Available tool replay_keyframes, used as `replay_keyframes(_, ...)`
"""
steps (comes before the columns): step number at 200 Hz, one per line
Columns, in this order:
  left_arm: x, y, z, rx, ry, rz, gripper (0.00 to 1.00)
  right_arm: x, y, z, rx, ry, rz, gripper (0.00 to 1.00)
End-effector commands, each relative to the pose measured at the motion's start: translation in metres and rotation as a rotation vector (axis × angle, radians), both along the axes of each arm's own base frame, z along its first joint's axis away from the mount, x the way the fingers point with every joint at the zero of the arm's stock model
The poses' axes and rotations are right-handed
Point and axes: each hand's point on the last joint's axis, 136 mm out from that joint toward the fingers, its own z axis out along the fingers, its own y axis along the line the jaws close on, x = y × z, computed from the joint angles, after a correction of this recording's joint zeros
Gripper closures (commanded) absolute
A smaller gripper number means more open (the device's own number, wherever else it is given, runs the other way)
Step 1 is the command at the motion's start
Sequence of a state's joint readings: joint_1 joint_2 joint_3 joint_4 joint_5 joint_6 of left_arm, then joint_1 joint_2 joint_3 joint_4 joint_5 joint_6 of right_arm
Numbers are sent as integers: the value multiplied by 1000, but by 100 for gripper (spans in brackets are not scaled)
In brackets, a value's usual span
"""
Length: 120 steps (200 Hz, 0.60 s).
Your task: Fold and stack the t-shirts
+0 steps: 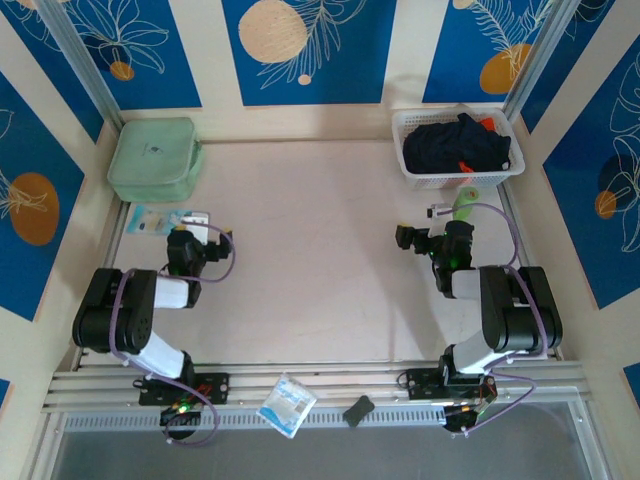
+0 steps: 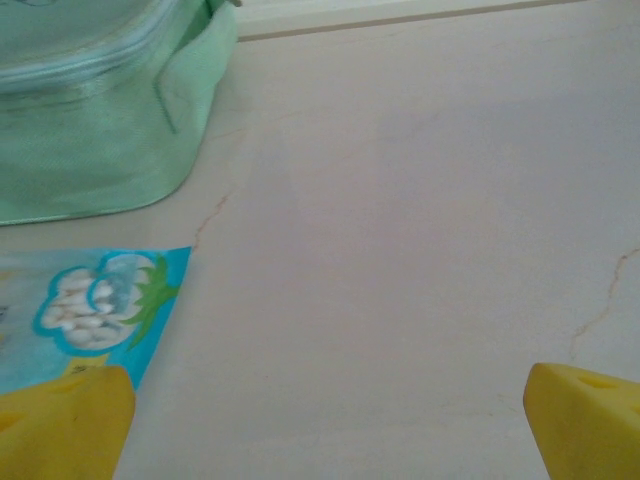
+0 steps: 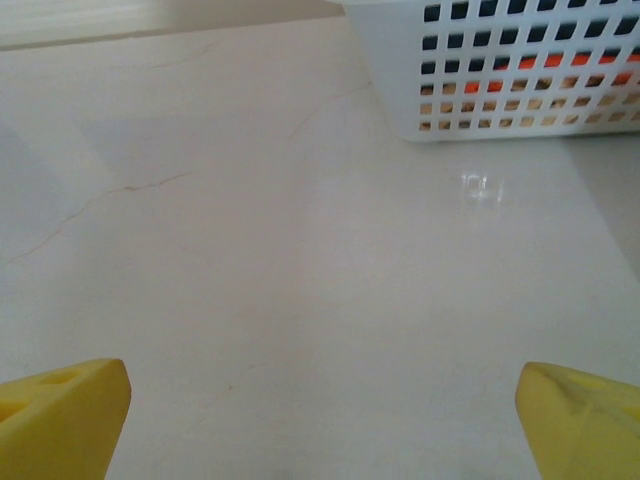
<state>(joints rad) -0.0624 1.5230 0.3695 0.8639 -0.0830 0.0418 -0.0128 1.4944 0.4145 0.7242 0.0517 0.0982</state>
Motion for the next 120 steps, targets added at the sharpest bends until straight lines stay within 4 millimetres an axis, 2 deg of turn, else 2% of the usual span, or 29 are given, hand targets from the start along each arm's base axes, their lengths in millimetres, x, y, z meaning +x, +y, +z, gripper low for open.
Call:
replay_keyframes(1, -3, 6, 48, 25, -54, 74, 1, 7, -4, 34, -11, 26, -45, 1)
replay_keyframes(21, -10, 20, 95, -56, -53, 202, 1, 5, -14, 51, -17, 113, -133, 0)
replay_keyframes(34, -13, 30, 118, -92, -13, 281, 1, 2, -16, 59, 9, 174, -171, 2)
replay_keyframes(51, -11, 38, 137, -99, 59, 342, 1, -1, -13, 71, 38, 228, -178, 8)
replay_keyframes(73, 5, 40, 148, -133, 158, 347, 1, -5, -6, 87, 72, 268, -166, 9)
replay_keyframes(120, 58, 59, 143, -270, 320, 328, 0, -15, 8, 112, 106, 340, -110, 11)
